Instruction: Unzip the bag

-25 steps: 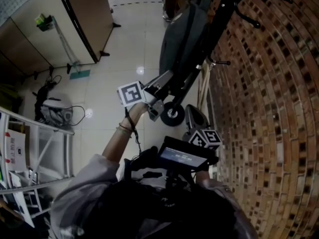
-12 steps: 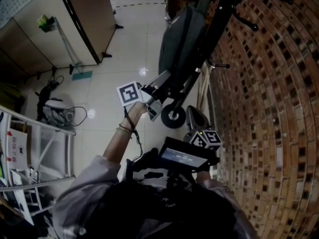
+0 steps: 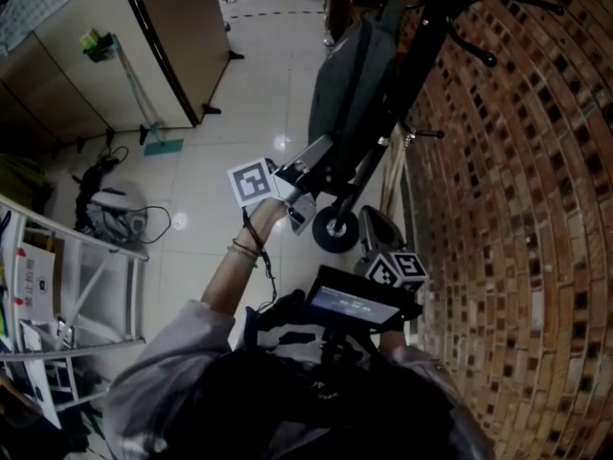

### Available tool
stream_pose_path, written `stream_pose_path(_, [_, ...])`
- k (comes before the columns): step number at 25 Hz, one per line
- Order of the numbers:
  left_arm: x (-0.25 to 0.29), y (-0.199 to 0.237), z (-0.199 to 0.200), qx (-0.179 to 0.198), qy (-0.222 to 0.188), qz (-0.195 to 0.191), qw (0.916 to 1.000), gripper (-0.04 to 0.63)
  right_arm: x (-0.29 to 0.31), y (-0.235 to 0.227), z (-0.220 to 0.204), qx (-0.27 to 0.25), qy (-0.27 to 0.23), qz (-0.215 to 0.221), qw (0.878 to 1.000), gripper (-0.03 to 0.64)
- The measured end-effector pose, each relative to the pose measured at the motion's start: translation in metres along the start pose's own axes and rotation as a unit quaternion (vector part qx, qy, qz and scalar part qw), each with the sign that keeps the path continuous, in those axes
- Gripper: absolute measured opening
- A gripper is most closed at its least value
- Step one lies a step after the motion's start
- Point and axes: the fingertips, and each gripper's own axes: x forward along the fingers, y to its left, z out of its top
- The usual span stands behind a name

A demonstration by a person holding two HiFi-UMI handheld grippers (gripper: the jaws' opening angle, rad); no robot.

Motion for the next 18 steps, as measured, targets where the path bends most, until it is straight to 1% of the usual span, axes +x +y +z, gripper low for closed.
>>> stream_pose_path(2, [0.001, 0.000, -0.002, 0.011, 0.002, 0.004, 0.9999, 0.062, 0.000, -0.003, 0.000, 0.000, 0.000, -0.003, 1.000, -0.008])
stream_pose_path(4, [0.002, 0.000, -0.008, 0.033, 0.013, 0.013, 0.9993, 0.032, 0.000, -0.004, -0.001, 0.001, 0.002, -0.005, 1.000, -0.008])
stream_pose_path(7, [0.000, 0.007, -0.015, 0.054, 0.020, 0.043, 0.9974, 0.020, -0.001, -0.006, -0.002, 0.002, 0.004, -0.005, 1.000, -0.008])
stream_pose_path(9, [-0.002, 0.011, -0.014, 0.059, 0.013, 0.057, 0.9966, 0.018, -0.001, -0.007, -0.003, 0.004, 0.005, -0.006, 1.000, -0.008])
stream_pose_path(11, [-0.003, 0.009, -0.014, 0.060, 0.005, 0.055, 0.9967, 0.015, -0.001, -0.008, -0.003, 0.006, 0.006, -0.006, 1.000, -0.008])
stream_pose_path(13, [-0.004, 0.009, -0.014, 0.074, 0.003, 0.059, 0.9955, 0.015, -0.001, -0.010, -0.004, 0.007, 0.007, -0.006, 1.000, -0.008])
stream_pose_path(15, [-0.004, 0.011, -0.015, 0.091, 0.014, 0.072, 0.9931, 0.015, -0.001, -0.011, -0.006, 0.007, 0.010, -0.006, 1.000, -0.008])
stream_pose_path(16, [-0.003, 0.014, -0.015, 0.093, 0.021, 0.079, 0.9923, 0.015, -0.001, -0.012, -0.007, 0.007, 0.012, -0.006, 1.000, -0.008])
stream_pose_path(18, [-0.002, 0.019, -0.016, 0.085, 0.029, 0.092, 0.9916, 0.016, 0.000, -0.012, -0.008, 0.007, 0.013, -0.005, 1.000, -0.008])
